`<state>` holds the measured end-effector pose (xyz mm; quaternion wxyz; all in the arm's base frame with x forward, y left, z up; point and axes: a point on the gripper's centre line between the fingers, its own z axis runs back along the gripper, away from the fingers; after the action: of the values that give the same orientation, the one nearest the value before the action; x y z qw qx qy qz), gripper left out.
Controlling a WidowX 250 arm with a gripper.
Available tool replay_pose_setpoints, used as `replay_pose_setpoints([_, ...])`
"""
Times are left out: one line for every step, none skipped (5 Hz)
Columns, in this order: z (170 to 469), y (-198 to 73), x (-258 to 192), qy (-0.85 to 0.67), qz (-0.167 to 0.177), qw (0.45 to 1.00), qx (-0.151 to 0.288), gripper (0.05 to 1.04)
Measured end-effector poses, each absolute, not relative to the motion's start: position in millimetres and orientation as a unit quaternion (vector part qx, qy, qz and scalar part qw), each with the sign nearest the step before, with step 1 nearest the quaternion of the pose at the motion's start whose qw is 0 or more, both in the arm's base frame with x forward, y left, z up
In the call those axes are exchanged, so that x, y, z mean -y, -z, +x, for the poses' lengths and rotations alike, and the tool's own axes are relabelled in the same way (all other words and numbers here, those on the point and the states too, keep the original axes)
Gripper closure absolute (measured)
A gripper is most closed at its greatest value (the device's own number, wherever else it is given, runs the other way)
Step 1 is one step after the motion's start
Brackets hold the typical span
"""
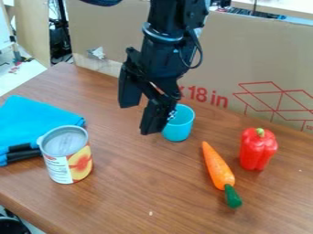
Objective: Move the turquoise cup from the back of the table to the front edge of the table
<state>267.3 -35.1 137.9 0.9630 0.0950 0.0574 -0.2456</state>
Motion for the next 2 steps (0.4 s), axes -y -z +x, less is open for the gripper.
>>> replay_pose_setpoints([266.3, -129.9, 35.2, 0.246, 0.093, 0.962, -0.072, 0.083])
replay_pose_setpoints([287.1, -134.8, 34.5, 0.240, 0.072, 0.968, -0.018, 0.083])
